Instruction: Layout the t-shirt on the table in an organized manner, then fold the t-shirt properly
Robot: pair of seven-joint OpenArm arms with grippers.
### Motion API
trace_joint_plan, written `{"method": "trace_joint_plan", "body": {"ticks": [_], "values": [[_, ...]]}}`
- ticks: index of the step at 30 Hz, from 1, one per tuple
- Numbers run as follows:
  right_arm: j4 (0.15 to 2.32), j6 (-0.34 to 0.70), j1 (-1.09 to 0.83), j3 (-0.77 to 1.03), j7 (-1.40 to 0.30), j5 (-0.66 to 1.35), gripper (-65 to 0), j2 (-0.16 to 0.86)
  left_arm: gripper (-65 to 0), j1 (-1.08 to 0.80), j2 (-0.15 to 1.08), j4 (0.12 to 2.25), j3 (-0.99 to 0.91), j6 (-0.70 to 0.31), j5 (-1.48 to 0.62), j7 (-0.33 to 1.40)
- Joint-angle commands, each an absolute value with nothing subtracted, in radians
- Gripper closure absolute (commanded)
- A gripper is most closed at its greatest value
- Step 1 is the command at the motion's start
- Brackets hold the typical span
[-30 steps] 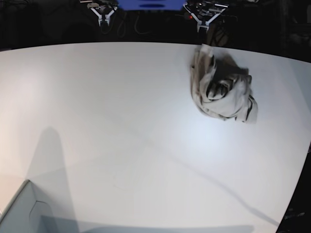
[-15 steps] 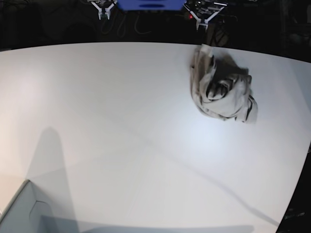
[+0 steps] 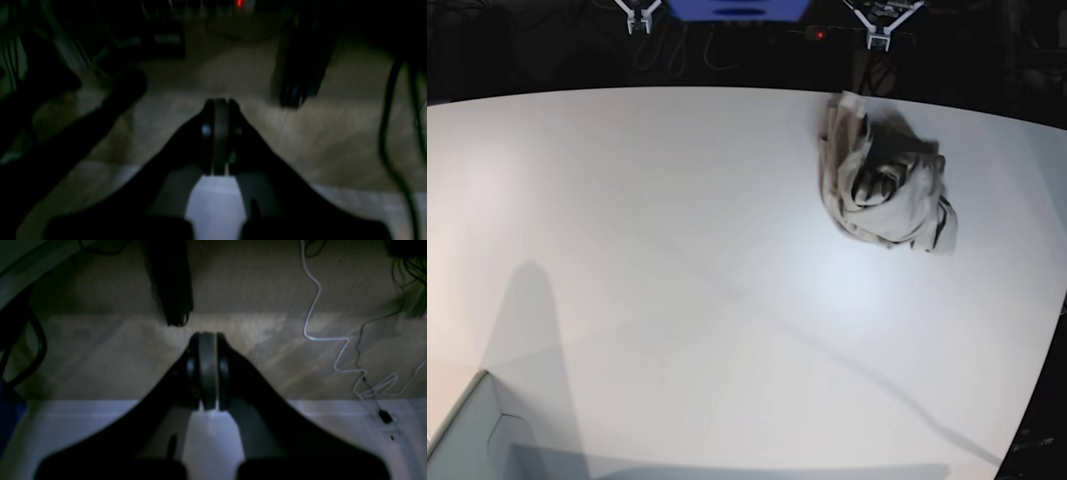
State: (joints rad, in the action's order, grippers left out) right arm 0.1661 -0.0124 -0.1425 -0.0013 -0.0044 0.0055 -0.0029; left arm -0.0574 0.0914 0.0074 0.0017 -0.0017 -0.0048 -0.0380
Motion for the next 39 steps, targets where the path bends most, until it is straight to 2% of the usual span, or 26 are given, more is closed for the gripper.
{"method": "trace_joint_plan", "body": {"ticks": [1, 5, 8, 15, 23, 28, 33, 39], "values": [[0.196, 0.005, -0.166, -0.002, -0.001, 0.008, 0.0, -0.007, 0.0, -0.059, 0.096, 0.019, -0.001, -0.002, -0.007, -0.047], [0.349, 0.005, -0.262, -0.002, -0.001, 0.008, 0.0, -0.007, 0.0, -0.053, 0.062, 0.065, 0.004, -0.002, -0.004, -0.065], [0.519, 0.005, -0.364, -0.004, 0.001, 0.008, 0.0, -0.007, 0.0, -0.137, 0.061, 0.13, 0.001, -0.005, -0.019, -0.14], [0.897, 0.005, -0.59, -0.007, 0.001, 0.008, 0.0, 0.01, 0.0, -0.447, 0.117, 0.478, -0.005, -0.005, -0.087, -0.294], [1.176, 0.005, -0.751, -0.012, -0.001, 0.008, 0.0, 0.047, 0.0, -0.72, 0.197, 0.848, -0.005, -0.005, -0.283, -0.305], [1.353, 0.005, -0.823, -0.081, -0.007, 0.008, 0.0, 0.104, 0.0, -0.846, 0.28, 1.112, -0.007, -0.004, -0.45, -0.302], [1.454, 0.004, -0.858, -0.084, -0.033, 0.007, 0.0, 0.119, 0.0, -0.891, 0.352, 1.319, -0.01, 0.002, -0.536, -0.298], [1.5, 0.004, -0.797, -0.031, -0.223, 0.008, 0.0, 0.12, 0.0, -0.931, 0.355, 1.498, -0.125, -0.002, -0.561, -0.297]]}}
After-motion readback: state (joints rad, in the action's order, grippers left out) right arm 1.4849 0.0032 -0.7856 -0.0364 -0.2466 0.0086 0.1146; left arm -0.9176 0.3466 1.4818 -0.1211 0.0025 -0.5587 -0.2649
